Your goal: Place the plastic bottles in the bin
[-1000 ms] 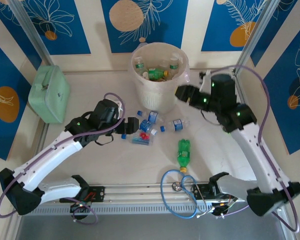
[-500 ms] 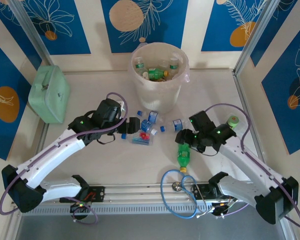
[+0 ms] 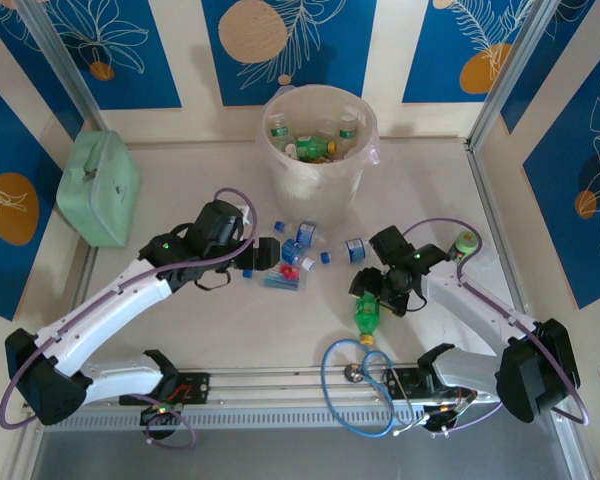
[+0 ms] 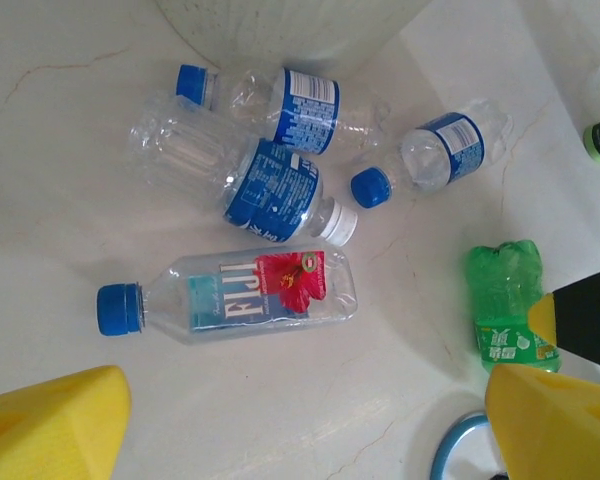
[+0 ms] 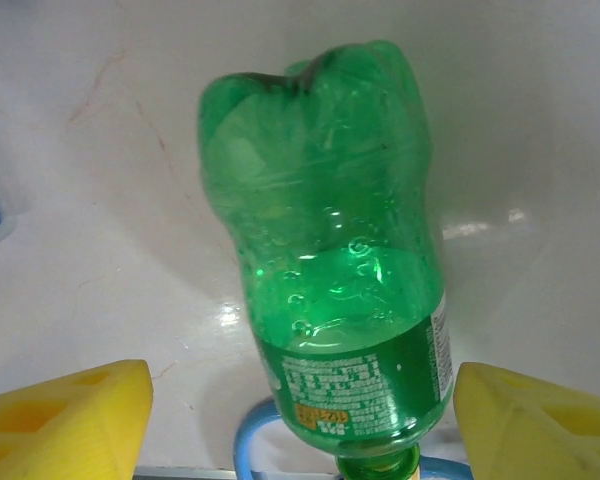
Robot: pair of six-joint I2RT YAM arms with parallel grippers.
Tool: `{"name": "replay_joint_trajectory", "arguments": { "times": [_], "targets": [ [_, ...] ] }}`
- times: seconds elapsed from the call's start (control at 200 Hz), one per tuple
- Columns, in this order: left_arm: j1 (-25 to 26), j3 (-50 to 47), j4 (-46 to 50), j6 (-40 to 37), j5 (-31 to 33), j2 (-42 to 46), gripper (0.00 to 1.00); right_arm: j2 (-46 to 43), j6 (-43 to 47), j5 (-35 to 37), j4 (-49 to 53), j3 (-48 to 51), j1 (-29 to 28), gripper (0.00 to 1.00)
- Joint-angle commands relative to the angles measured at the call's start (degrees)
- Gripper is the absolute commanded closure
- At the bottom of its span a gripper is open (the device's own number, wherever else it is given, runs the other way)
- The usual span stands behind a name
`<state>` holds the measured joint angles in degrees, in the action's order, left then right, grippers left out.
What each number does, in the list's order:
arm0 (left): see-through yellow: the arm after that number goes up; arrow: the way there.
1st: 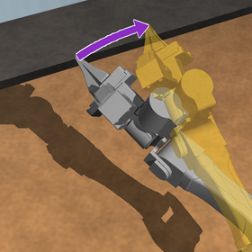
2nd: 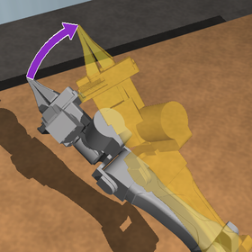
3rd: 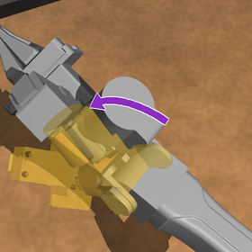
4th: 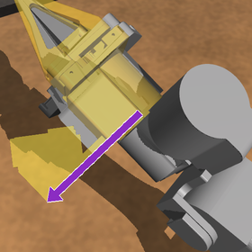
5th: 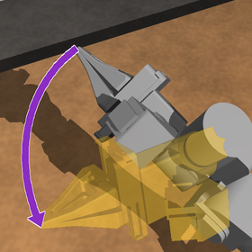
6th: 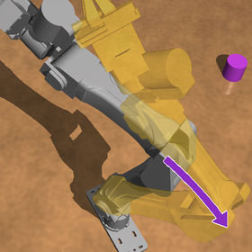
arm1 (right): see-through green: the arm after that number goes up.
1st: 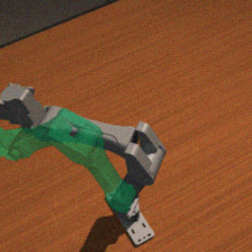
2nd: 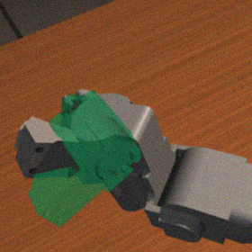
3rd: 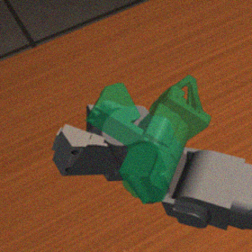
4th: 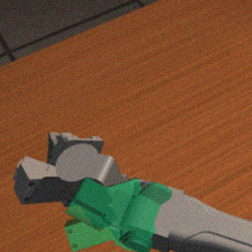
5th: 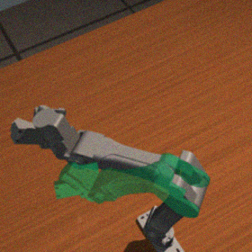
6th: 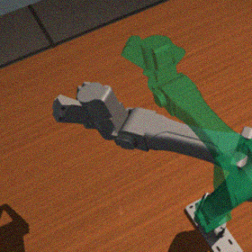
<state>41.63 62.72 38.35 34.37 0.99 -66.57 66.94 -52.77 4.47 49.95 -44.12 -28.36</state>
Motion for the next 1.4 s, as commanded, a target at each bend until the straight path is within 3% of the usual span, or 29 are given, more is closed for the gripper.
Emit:
{"name": "replay_joint_trajectory", "arguments": {
  "times": [0.0,0.61,0.81,1.035,1.396],
  "targets": [
    [-0.6,-1.2,-1.1,1.0,-1.7,-0.2,0.09,2.0,0.4,-2.3,-0.3,0.2,0.3,0.22],
    [-0.7,-4.2,0.1,1.1,0.3,0.6,0.09,14.2,2.3,-4.4,-1.3,-2.2,0.8,0.30],
    [-0.7,-4.6,0.1,1.6,0.8,0.2,0.09,16.7,2.6,-5.2,-2.2,-2.5,0.8,0.38],
    [-0.8,-5.6,1.4,2.3,3.2,0.7,0.08,15.8,2.7,-5.2,-2.5,-2.2,0.9,0.50],
    [-1.7,-5.0,2.7,3.9,5.2,0.4,0.07,4.9,2.4,-5.4,-4.9,-0.4,0.6,0.54]
  ]
}}
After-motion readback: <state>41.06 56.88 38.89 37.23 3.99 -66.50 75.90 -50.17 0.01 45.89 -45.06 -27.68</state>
